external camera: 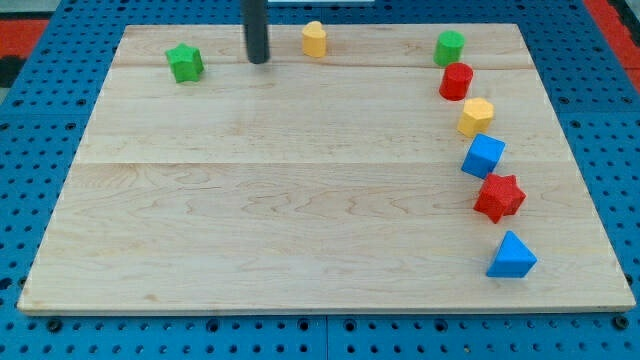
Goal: Place the yellow heart above the green circle
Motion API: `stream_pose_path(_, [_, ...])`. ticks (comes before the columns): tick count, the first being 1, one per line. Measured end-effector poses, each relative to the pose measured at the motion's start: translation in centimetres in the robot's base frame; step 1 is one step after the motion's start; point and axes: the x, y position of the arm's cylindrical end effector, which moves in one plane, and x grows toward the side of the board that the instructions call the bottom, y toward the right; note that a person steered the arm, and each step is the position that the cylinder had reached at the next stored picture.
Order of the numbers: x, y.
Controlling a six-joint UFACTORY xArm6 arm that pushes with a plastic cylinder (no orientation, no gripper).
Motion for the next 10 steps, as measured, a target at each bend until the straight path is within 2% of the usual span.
stream_pose_path(2, [-2.4,10.4])
stream_pose_path(3, [-2.7,11.1])
stream_pose_path(4, [-5.1,8.0])
stream_pose_path(8, [-3.6,21.9])
stream_pose_path(10, [-3.9,20.6])
